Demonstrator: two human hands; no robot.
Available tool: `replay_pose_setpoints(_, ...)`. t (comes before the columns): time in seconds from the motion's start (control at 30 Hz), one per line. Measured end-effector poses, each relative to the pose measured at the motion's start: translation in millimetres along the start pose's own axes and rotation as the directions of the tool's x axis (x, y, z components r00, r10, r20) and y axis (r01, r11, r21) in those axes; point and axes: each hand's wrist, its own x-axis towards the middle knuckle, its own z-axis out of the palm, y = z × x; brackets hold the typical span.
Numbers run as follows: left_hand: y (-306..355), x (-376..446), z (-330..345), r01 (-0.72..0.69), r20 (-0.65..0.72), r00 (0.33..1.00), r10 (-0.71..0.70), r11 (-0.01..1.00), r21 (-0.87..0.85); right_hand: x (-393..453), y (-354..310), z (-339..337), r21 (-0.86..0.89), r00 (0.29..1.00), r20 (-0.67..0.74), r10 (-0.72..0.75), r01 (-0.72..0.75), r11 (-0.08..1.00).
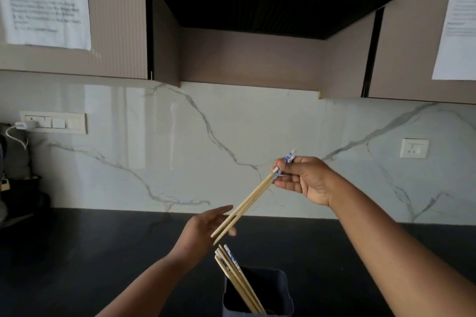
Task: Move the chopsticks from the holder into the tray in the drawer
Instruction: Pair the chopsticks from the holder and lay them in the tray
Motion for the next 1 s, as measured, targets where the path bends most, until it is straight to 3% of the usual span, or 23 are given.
replay_pose_setpoints(0.07, -5.9, -1.9, -0.5, 0.060, -0.079, 0.993, -0.085, 0.957, -0.283, 1.7, 14.5, -7.7, 0.133, 0.996, -0.075, 0.056, -0.046, 0.990)
replay_pose_setpoints(0.17, -8.3, -2.3, -0.7, 0.155, -0.043, 0.973, -0.225, 0.785, -0.600, 0.3, 36.2, -14.6, 0.365, 0.981, -0.163, 0.103, -0.037, 0.930)
replay_pose_setpoints(0.27, 3.7, 0.2, 7.3, 0.171, -0.001, 0.970, -0.242, 0.690, -0.704, -2.7, 63.0, -2.2, 0.573, 0.968, -0.213, 0.132, 0.015, 0.819)
replay_pose_setpoints(0.37, 25.8, 10.2, 26.5, 0.134, -0.060, 0.952, -0.300, 0.585, -0.800, -6.0, 90.7, 23.6, 0.710, 0.953, -0.251, 0.169, 0.063, 0.702)
replay_pose_setpoints(0.47, 43.1, 23.0, 39.4, 0.093, -0.156, 0.879, -0.451, 0.483, -0.871, -12.3, 112.9, 48.6, 0.768, 0.940, -0.270, 0.207, 0.081, 0.636)
replay_pose_setpoints(0.57, 50.5, 34.9, 39.7, 0.054, -0.212, 0.825, -0.524, 0.447, -0.893, -21.1, 126.9, 67.1, 0.803, 0.945, -0.240, 0.222, 0.065, 0.593)
replay_pose_setpoints(0.63, 51.9, 41.1, 35.5, 0.046, -0.226, 0.807, -0.546, 0.439, -0.897, -28.5, 132.8, 75.8, 0.821, 0.955, -0.192, 0.227, 0.029, 0.570)
replay_pose_setpoints(0.73, 54.3, 49.8, 24.5, 0.087, -0.248, 0.799, -0.547, 0.514, -0.853, -37.8, 138.4, 77.3, 0.814, 0.970, -0.107, 0.217, -0.040, 0.579)
replay_pose_setpoints(0.87, 65.6, 60.4, 5.0, 0.155, -0.236, 0.834, -0.498, 0.622, -0.768, -41.9, 139.2, 58.8, 0.785, 0.965, -0.054, 0.256, -0.118, 0.608)
replay_pose_setpoints(1.0, 78.8, 59.2, 10.4, 0.228, -0.149, 0.886, -0.440, 0.691, -0.685, -38.8, 136.5, 51.5, 0.815, 0.940, -0.080, 0.333, -0.130, 0.564)
